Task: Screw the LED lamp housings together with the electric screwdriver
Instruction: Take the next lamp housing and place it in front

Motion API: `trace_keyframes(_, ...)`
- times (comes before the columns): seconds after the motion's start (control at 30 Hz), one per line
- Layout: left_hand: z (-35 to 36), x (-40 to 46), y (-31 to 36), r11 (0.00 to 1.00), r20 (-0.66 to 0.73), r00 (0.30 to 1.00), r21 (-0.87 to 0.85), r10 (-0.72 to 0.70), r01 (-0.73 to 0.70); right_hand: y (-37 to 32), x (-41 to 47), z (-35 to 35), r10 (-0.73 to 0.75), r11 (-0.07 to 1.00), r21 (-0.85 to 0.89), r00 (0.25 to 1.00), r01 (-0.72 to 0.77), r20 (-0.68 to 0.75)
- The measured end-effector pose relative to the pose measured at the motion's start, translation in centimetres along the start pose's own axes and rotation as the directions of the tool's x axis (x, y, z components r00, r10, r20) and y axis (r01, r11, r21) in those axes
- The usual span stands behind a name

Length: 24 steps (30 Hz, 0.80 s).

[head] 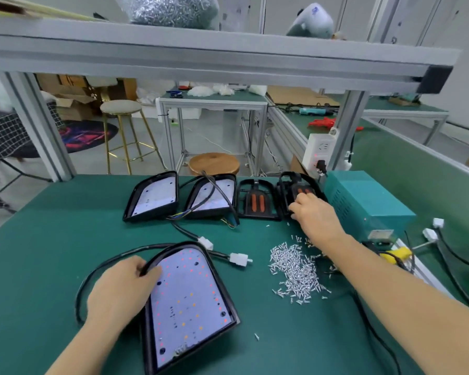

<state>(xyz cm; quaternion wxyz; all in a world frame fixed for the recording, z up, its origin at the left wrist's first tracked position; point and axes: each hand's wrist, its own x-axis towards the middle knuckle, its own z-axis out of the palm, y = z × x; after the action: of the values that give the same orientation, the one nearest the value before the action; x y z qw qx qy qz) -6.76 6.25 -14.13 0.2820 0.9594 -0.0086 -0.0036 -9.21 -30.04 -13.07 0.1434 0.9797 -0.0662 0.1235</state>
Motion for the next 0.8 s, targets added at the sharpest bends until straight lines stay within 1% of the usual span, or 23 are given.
trace_keyframes(0.07,0.3,0.1,0.2,1.0,-0.02,1.0,0.005,-0.014,0.014,-0.2,-0.6,-1.7,-0.026,0.997,0.072,0.998,0.029,-0.05)
trace_keyframes(0.1,0.3,0.0,0.2,1.0,-0.027,0.999,-0.011,-0.03,0.03,-0.5,-0.9,-2.5,-0.052,0.992,0.108,0.992,0.065,-0.114)
trace_keyframes(0.13,0.4,-0.1,0.2,0.998,-0.031,0.999,-0.049,-0.037,0.035,-0.7,-1.3,-3.4,-0.087,0.984,0.134,0.978,0.113,-0.189)
trace_keyframes(0.2,0.4,-0.2,0.3,0.972,-0.014,0.996,-0.22,-0.084,0.079,-1.0,-2.0,-4.5,-0.122,0.965,0.188,0.946,0.184,-0.299)
trace_keyframes(0.23,0.4,-0.3,0.5,0.923,0.031,0.991,-0.36,-0.132,0.135,-1.2,-2.3,-4.8,-0.138,0.958,0.199,0.94,0.207,-0.312)
trace_keyframes(0.27,0.4,-0.3,0.7,0.837,0.106,0.981,-0.512,-0.162,0.194,-1.3,-2.5,-5.0,-0.154,0.956,0.195,0.941,0.218,-0.3)
trace_keyframes(0.3,0.4,-0.5,1.1,0.721,0.205,0.963,-0.64,-0.173,0.266,-1.4,-2.5,-5.0,-0.172,0.956,0.183,0.943,0.23,-0.284)
trace_keyframes(0.33,0.5,-0.7,1.3,0.605,0.3,0.939,-0.72,-0.169,0.339,-1.3,-2.4,-5.0,-0.175,0.958,0.179,0.953,0.222,-0.245)
trace_keyframes(0.37,0.7,-1.0,1.6,0.513,0.369,0.914,-0.759,-0.17,0.402,-1.2,-2.1,-4.7,-0.168,0.964,0.17,0.966,0.202,-0.195)
trace_keyframes(0.4,0.8,-1.1,1.7,0.459,0.4,0.9,-0.775,-0.174,0.434,-1.1,-1.7,-4.2,-0.152,0.974,0.147,0.98,0.171,-0.131)
trace_keyframes(0.5,0.6,-1.5,1.8,0.409,0.402,0.894,-0.795,-0.195,0.447,-0.8,-0.8,-2.9,-0.104,0.992,0.08,0.992,0.099,0.065)
trace_keyframes(0.57,0.4,-1.7,2.1,0.354,0.442,0.875,-0.801,-0.197,0.483,-0.6,-0.8,-2.3,-0.089,0.993,0.092,0.988,0.078,0.123)
trace_keyframes(0.67,0.1,-1.7,2.0,0.29,0.484,0.845,-0.794,-0.228,0.534,-0.3,-1.0,-2.1,-0.069,0.995,0.078,0.993,0.062,0.097)
trace_keyframes(0.73,0.0,-1.7,2.0,0.275,0.492,0.837,-0.793,-0.239,0.544,-0.1,-1.2,-2.7,-0.038,0.997,0.065,0.999,0.036,0.03)
trace_keyframes(0.8,0.0,-1.6,1.9,0.265,0.499,0.834,-0.793,-0.237,0.549,-0.2,-1.6,-3.8,-0.025,0.992,0.118,0.997,0.033,-0.074)
